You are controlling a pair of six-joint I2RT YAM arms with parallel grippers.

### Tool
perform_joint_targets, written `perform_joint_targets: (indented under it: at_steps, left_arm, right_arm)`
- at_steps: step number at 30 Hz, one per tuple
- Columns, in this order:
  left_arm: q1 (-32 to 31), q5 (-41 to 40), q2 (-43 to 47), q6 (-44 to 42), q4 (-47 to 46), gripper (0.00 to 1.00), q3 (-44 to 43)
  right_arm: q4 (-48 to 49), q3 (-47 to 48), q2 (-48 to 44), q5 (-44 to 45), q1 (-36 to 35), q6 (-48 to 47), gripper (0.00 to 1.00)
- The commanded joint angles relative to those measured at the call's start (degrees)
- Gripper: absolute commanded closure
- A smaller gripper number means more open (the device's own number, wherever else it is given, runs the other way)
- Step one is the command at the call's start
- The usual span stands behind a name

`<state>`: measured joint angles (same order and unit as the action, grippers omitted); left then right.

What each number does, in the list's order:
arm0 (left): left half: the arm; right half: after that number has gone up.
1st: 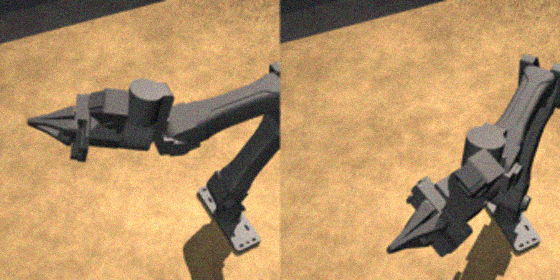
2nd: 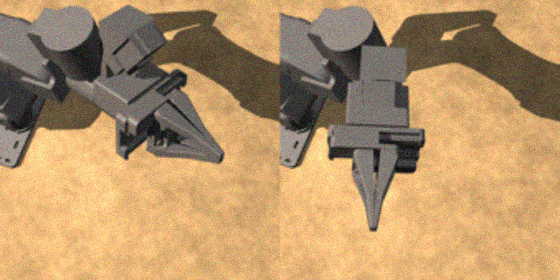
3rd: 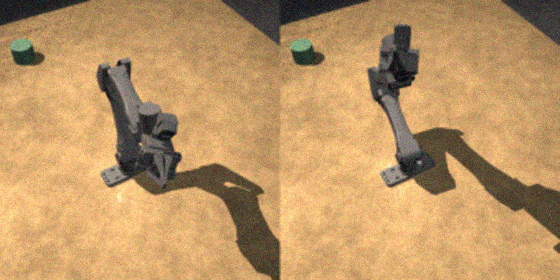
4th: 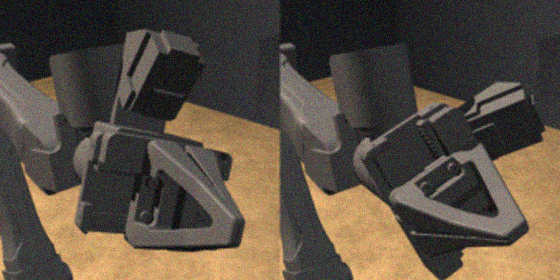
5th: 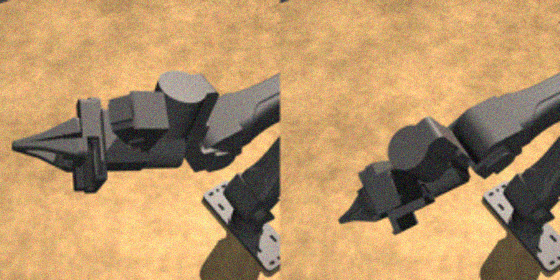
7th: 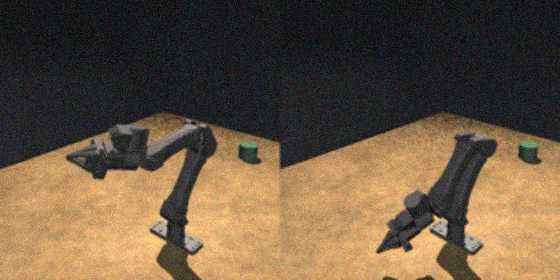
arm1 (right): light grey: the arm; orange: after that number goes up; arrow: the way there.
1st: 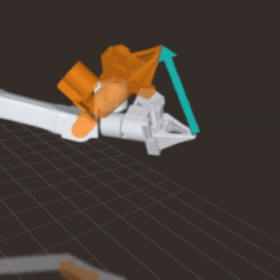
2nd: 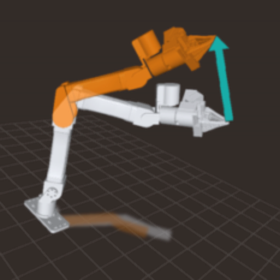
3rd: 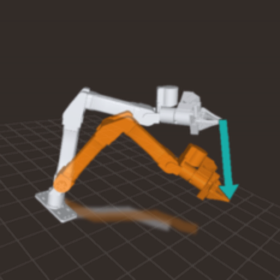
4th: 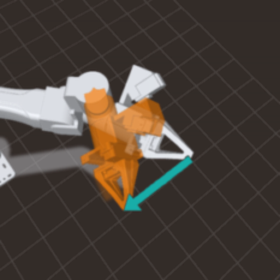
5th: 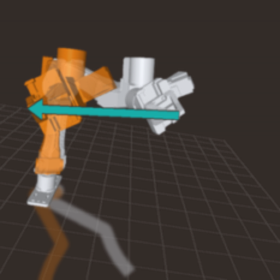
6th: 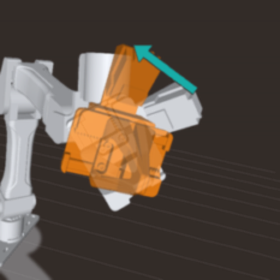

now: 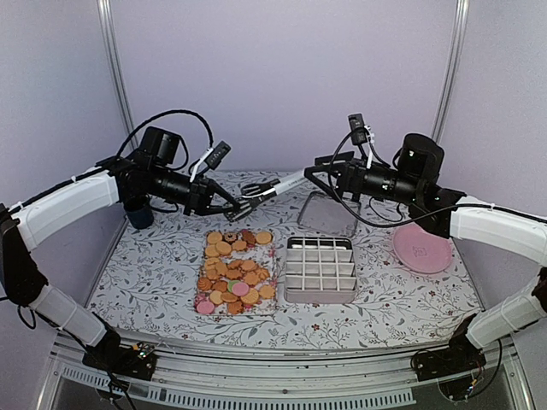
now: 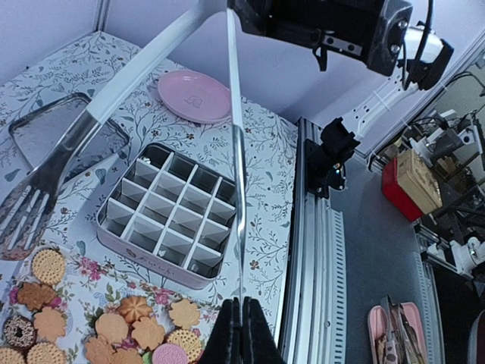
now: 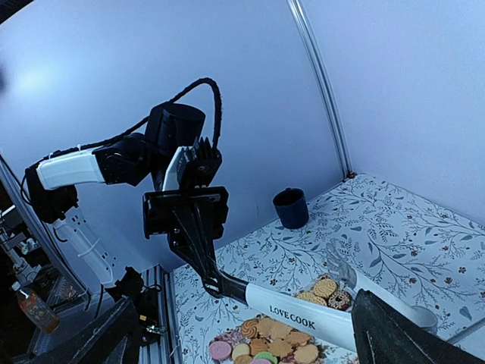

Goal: Pack the cookies
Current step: Pass from the right arm to the left, then pass from the left arm to the right

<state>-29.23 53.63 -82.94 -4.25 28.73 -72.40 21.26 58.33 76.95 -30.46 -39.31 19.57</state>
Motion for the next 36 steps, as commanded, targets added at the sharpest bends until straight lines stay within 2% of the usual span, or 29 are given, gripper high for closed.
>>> perform_joint_targets:
  at_steps: [1,9,12,23,28,36]
  left_arm:
    - [1.2,5.9,1.2,2.4,-5.3,1.0,-1.0]
    - [2.2,7.5,1.9,2.3,-5.1,1.0,0.1]
    - [2.3,7.7,2.2,2.1,-5.0,1.0,0.4]
    - [2.3,8.9,1.7,2.6,-5.3,1.0,-0.4]
    - [2.3,9.4,1.5,2.5,-5.4,1.0,-0.3]
    - [2.4,9.7,1.6,2.4,-5.7,1.0,0.2]
  right_arm:
    - [4.7,-1.2,2.3,-1.1,0.2,3.9,0.01]
    - [4.6,-4.5,-4.6,5.2,4.4,4.2,0.01]
    - [4.4,-4.5,-5.0,4.7,5.8,5.5,0.01]
    - [9.1,-0.6,4.0,-4.5,3.7,10.1,0.01]
    - [10.4,2.0,8.0,-5.5,1.2,9.8,0.0]
    - [18.4,2.8,13.0,-5.9,-0.1,13.5,0.03]
